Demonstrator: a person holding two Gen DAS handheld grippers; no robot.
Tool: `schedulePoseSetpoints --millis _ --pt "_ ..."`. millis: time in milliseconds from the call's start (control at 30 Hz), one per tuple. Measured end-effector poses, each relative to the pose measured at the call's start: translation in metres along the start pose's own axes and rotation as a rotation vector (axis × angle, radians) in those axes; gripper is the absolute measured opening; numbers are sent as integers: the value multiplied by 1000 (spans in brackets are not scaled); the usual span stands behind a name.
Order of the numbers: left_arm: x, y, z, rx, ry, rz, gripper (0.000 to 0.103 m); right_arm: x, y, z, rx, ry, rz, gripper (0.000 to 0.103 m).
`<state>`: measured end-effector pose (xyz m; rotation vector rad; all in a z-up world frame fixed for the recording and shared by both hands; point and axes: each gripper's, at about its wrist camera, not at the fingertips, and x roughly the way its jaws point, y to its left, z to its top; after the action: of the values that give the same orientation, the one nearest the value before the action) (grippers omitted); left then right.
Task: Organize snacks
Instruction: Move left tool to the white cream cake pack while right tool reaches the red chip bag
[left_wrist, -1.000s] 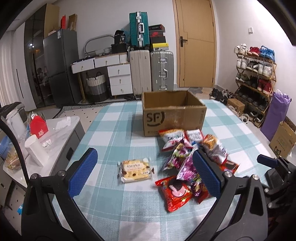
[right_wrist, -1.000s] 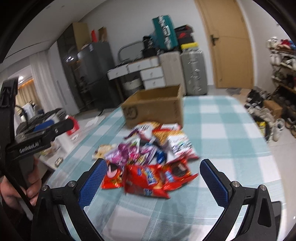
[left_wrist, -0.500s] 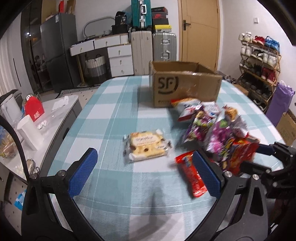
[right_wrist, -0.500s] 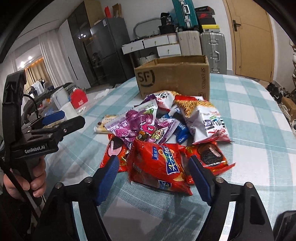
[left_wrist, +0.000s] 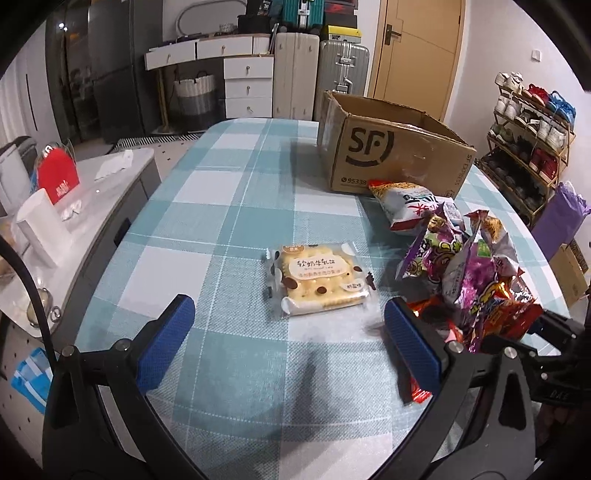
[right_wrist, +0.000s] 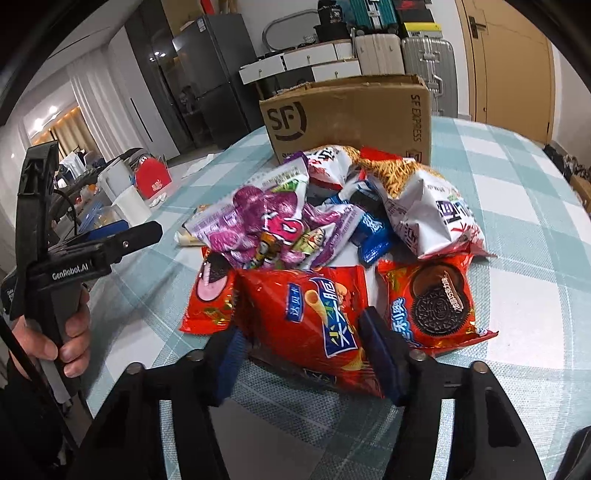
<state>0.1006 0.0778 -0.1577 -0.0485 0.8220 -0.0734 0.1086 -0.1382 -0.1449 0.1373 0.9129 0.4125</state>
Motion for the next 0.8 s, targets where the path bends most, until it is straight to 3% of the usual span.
schedulePoseSetpoints --millis 500,600,800 --pt "29 -19 22 54 49 47 102 -7 -4 -1 20 -24 27 53" --pt "40 -21 26 36 78 43 102 -7 -4 -2 20 -26 28 53" --pt "75 -30 32 -17 195 132 102 -9 -5 -4 25 -28 34 53"
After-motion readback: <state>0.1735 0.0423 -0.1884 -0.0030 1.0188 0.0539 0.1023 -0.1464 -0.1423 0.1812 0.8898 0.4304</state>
